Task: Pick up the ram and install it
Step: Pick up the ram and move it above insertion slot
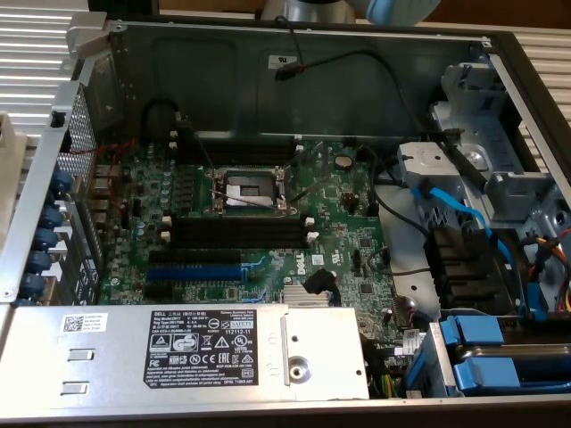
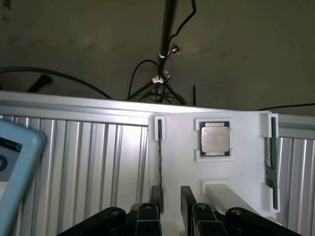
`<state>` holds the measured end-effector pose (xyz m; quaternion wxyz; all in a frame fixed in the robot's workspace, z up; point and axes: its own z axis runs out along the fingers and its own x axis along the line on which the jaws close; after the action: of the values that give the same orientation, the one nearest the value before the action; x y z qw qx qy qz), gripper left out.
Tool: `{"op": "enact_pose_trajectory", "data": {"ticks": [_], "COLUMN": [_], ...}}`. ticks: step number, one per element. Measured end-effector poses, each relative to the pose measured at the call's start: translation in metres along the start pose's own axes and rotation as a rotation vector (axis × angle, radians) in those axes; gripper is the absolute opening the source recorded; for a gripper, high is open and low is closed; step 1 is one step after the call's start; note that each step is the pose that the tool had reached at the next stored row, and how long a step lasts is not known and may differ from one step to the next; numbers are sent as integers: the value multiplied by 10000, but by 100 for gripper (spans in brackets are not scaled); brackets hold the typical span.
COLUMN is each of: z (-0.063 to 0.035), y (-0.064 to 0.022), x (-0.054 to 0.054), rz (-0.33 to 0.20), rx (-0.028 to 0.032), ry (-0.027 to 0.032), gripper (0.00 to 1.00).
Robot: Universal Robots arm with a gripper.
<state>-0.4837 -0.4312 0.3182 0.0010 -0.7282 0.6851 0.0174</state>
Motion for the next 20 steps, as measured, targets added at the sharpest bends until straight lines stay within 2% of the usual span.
{"op": "enact_pose_trajectory", "data": {"ticks": [20], "z": [364], "y": [-8], "x": [10], "rz": [0], "rx": [-1], "ry": [0], "gripper": [31]}}
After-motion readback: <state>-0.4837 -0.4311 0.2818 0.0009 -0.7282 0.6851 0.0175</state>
